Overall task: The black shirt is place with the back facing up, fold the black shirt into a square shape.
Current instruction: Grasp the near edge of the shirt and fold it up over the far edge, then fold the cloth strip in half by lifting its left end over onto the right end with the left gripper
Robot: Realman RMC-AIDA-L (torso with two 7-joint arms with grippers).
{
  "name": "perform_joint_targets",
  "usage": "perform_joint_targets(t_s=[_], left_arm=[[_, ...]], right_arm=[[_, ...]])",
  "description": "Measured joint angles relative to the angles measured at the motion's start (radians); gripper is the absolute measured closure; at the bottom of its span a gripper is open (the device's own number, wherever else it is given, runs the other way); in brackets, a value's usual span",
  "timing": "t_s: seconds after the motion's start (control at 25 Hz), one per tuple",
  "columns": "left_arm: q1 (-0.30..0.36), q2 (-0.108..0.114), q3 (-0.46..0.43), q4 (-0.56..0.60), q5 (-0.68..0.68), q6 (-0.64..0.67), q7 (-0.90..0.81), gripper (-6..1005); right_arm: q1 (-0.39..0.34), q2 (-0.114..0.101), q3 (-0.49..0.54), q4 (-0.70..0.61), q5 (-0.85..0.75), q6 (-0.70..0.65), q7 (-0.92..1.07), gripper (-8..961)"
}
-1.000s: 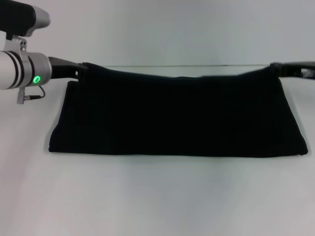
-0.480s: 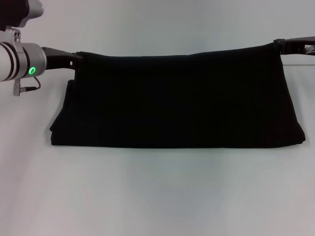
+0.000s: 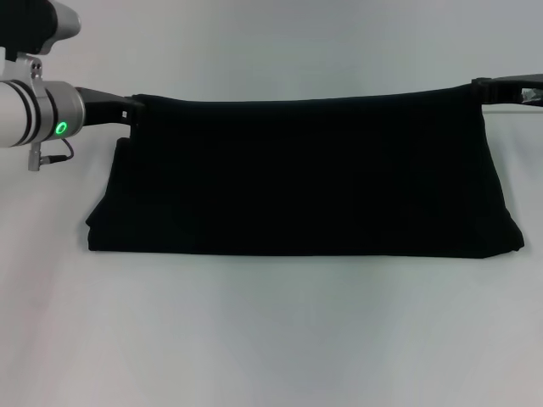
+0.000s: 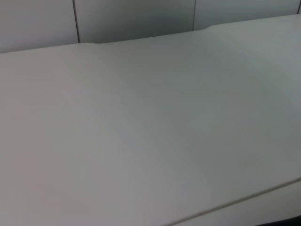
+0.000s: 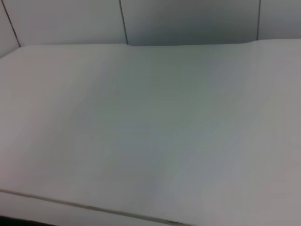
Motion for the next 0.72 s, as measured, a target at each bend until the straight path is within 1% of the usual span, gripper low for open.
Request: perform_joint_targets(t_s=[0.12, 0.28, 0.32, 0.36, 0.56, 0.64, 0.72], left_arm=[[-0.010, -0.004, 0.001, -0.017, 0.000, -0.025, 0.005, 895], [-0.014, -0.022, 0.002, -0.023, 0.000, -0.098, 0.007, 885], [-0.014, -0.022, 0.002, -0.023, 0.000, -0.098, 0.007, 882], [-0.013, -0.030, 0.002, -0.027, 0.000, -0.139, 0.007, 880], [-0.005, -0.031, -0.005, -0.042, -0.003, -0.189, -0.002, 658], [0.005, -0.031, -0.009, -0.030, -0.006, -0.179, -0.024, 618], [0.024, -0.031, -0.005, 0.005, -0.008, -0.126, -0.066, 579]], right_arm=[[-0.001, 0.001, -0.006, 0.003, -0.001, 0.000, 0.019, 944], [-0.009, 0.001, -0.035, 0.000, -0.005, 0.007, 0.036, 944], [-0.012, 0.003, -0.037, -0.005, -0.003, 0.013, 0.038, 944], [-0.016, 0.004, -0.037, -0.008, -0.002, 0.019, 0.039, 915], [-0.030, 0.006, -0.038, -0.019, 0.000, 0.033, 0.039, 772], [-0.036, 0.005, -0.036, -0.024, 0.000, 0.011, 0.039, 677], [-0.046, 0.002, -0.025, -0.039, 0.005, -0.043, 0.041, 582]])
